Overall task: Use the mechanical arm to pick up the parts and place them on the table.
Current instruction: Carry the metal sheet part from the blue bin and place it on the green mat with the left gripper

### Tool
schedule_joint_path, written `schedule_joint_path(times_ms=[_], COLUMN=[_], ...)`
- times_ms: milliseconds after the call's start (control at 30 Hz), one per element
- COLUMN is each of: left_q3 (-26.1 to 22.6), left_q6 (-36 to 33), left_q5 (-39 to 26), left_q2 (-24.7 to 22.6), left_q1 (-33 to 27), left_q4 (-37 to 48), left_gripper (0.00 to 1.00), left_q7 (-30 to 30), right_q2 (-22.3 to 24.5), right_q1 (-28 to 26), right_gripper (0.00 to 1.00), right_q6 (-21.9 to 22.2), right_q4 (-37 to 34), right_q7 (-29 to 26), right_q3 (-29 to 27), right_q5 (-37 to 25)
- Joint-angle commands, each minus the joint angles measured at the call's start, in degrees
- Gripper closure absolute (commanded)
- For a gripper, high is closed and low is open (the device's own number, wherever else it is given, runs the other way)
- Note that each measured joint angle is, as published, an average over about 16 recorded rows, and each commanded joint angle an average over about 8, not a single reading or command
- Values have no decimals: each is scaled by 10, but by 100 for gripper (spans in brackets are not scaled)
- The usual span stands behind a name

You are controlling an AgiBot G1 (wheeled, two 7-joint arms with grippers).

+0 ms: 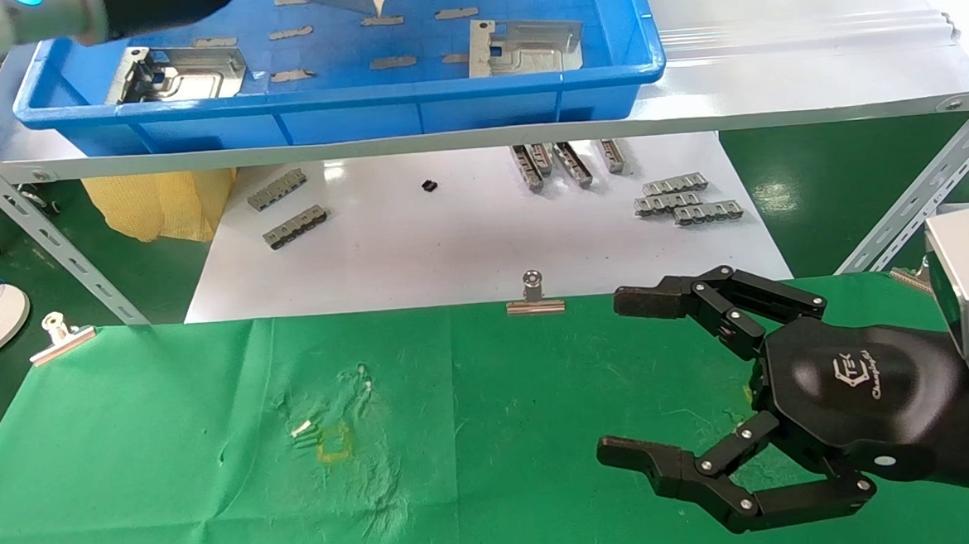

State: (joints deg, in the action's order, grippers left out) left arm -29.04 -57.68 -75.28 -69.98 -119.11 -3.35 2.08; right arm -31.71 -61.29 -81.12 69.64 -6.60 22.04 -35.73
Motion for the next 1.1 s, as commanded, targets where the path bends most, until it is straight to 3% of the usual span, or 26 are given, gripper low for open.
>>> schedule_joint_path(times_ms=[33, 267, 400, 567, 833, 1100], left_q3=[8, 17, 10, -19, -100, -163], left_q6=[-36, -259, -335, -346, -341, -336], left_q5=[12, 36, 47, 87, 205, 255], left_q2=[13, 72, 98, 146, 266, 306], left_q1=[-3, -4, 8, 51, 144, 162], left_q4=[-8, -42, -74, -175, -394, -403], left_gripper=[100, 100, 100, 100, 100, 100], left_q7=[-6, -44, -56, -51, -26, -53], right_q2=[0, 0, 0, 0, 0, 0], right_q1=[0, 0, 0, 0, 0, 0], right_gripper=[0, 0, 0, 0, 0, 0], right_q6=[0, 0, 0, 0, 0, 0], right_q4=[0, 0, 0, 0, 0, 0], right_q7=[0, 0, 0, 0, 0, 0], right_q3=[0, 0, 0, 0, 0, 0], right_q5=[0, 0, 0, 0, 0, 0])
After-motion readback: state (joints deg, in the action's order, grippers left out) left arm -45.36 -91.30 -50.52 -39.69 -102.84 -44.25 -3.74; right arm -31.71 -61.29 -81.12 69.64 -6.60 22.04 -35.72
